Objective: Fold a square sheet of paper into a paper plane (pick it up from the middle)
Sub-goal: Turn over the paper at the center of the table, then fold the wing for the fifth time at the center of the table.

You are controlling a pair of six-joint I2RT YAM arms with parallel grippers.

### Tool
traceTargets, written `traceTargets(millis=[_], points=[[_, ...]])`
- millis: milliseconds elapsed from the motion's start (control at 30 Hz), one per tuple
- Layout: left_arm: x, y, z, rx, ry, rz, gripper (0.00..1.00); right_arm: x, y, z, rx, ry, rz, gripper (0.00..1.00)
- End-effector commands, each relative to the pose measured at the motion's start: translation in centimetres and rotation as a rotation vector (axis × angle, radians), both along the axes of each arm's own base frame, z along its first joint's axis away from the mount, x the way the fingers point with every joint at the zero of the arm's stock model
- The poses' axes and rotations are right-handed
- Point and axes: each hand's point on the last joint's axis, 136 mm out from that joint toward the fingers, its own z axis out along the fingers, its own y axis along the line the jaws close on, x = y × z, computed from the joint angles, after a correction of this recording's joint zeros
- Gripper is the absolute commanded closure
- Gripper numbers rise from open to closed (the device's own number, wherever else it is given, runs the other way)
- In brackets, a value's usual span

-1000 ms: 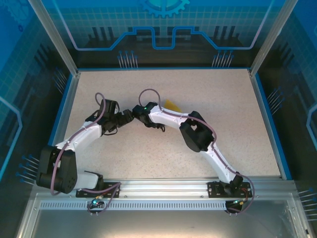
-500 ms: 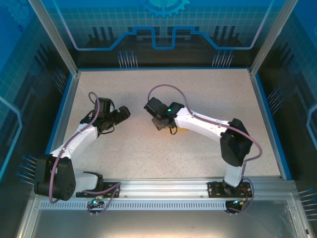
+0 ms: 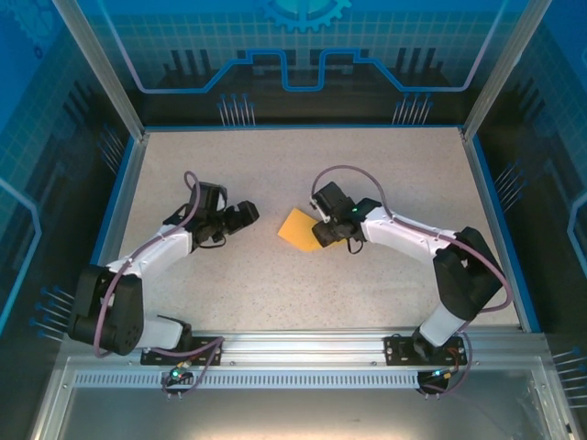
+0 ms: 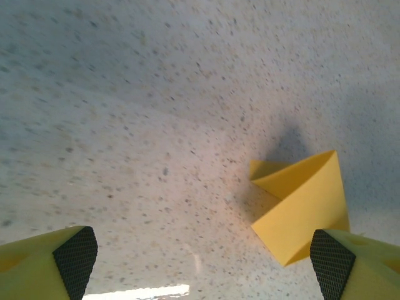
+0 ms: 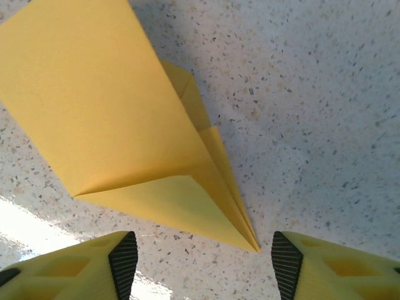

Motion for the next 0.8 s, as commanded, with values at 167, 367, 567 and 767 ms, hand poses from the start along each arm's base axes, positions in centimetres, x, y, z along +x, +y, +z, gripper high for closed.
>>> traceTargets(millis=[167,367,567,767], points=[[-0.6,-3.4,-0.9,-0.098,0.023,-0.081,0.08,1.0,0.3,-1.9,0.112,0.083,0.044,0.44],[-0.7,-4.2,-1.3,-0.115,0.030,-0.101,0.08,1.8,-0.1,-3.8,0.124,0.150,0.045,0.42],[-0.8,-4.6,-1.4,-0.131,0.032,-0.116,0.08,2.1,-0.2,-5.0,0.187,0.210,0.023,0.41],[-0.8,-5.0,-1.6,-0.139,0.033,-0.128,0.08,1.9,-0.4,-5.9,0.293,0.307,-0.027,0.48]])
